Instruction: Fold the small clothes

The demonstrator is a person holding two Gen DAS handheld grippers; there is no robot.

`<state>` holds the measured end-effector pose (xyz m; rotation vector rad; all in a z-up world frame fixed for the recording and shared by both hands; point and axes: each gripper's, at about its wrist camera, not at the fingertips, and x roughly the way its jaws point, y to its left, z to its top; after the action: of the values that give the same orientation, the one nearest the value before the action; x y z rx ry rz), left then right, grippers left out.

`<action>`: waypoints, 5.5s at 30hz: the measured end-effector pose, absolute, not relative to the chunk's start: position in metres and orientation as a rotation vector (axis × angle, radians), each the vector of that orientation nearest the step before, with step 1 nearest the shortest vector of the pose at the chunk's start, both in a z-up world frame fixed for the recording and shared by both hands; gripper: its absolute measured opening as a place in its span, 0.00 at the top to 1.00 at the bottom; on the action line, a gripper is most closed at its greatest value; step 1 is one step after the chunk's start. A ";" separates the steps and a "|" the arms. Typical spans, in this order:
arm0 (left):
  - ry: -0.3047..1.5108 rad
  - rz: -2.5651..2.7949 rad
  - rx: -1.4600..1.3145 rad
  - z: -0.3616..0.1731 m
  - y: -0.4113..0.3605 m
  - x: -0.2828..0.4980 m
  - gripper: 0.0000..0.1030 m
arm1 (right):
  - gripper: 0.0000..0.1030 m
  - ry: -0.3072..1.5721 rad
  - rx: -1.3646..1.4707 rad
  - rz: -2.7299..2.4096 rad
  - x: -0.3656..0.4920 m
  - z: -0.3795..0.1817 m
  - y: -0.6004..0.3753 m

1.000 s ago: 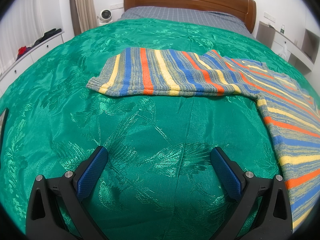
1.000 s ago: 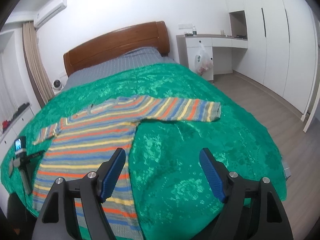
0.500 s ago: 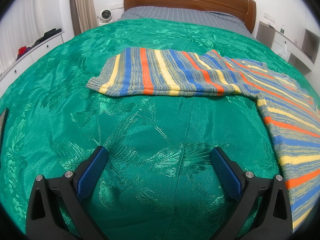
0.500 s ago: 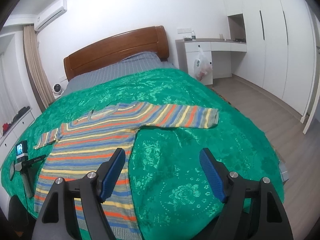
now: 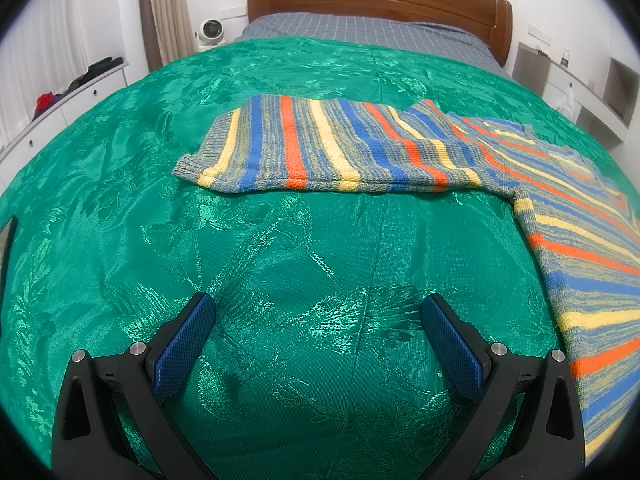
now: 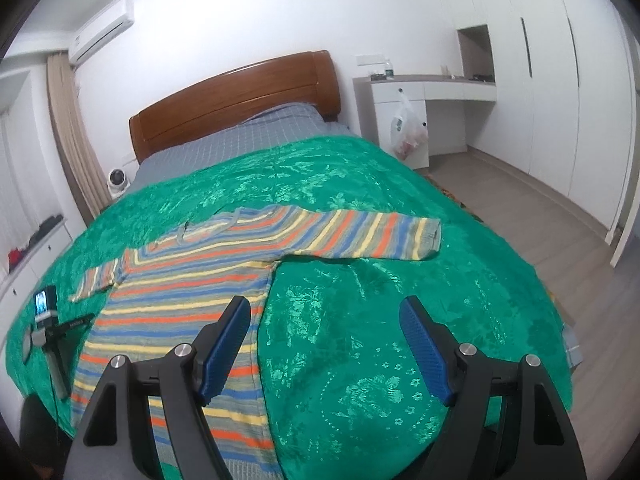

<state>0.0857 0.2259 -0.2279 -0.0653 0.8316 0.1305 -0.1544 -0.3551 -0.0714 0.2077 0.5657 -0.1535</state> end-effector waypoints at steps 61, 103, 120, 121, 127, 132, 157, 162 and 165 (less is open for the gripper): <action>0.831 0.130 -0.065 -0.228 0.226 0.085 0.00 | 0.23 0.828 -0.198 -0.242 -0.097 -0.097 -0.324; 0.830 0.129 -0.065 -0.228 0.226 0.085 0.00 | 0.98 0.889 0.429 0.252 0.188 -0.003 -0.333; 0.830 0.129 -0.066 -0.228 0.226 0.085 0.00 | 0.39 0.977 0.243 0.408 0.115 -0.103 -0.216; 0.830 0.129 -0.066 -0.228 0.226 0.085 0.00 | 0.39 0.966 0.204 0.392 0.097 -0.104 -0.225; 0.830 0.128 -0.066 -0.228 0.226 0.085 0.00 | 0.37 0.915 0.191 0.259 0.025 -0.110 -0.289; 0.830 0.128 -0.066 -0.228 0.226 0.084 0.00 | 0.36 0.812 0.351 0.168 0.000 -0.094 -0.329; 0.830 0.128 -0.066 -0.228 0.224 0.087 0.00 | 0.33 0.658 0.197 0.153 -0.040 -0.064 -0.295; 0.830 0.128 -0.065 -0.228 0.223 0.087 0.00 | 0.32 0.675 0.225 0.126 -0.055 -0.075 -0.303; 0.830 0.128 -0.066 -0.228 0.224 0.087 0.00 | 0.32 0.677 0.272 0.104 -0.064 -0.079 -0.310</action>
<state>0.0865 0.2237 -0.2275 -0.0656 0.8300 0.1282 -0.0635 -0.3098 -0.0787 0.2717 0.6768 0.1043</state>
